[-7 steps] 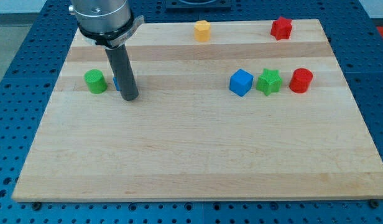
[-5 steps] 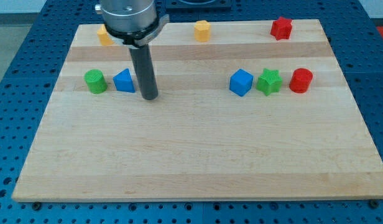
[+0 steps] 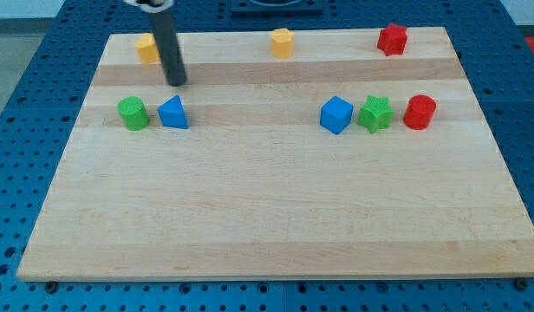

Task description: Move the yellow heart right and a bit down

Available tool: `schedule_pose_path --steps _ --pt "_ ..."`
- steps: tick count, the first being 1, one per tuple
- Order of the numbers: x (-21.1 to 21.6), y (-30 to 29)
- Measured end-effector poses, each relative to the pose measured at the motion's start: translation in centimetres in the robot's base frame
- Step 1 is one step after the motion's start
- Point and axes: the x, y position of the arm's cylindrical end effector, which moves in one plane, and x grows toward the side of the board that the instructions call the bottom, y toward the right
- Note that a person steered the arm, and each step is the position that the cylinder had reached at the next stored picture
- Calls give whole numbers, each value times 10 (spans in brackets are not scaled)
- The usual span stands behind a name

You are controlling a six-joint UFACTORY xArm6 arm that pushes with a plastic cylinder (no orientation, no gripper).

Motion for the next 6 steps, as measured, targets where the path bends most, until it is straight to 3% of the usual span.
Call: schedule_pose_path --steps 3,6 --pt "-41 -123" --pt "-94 -108"
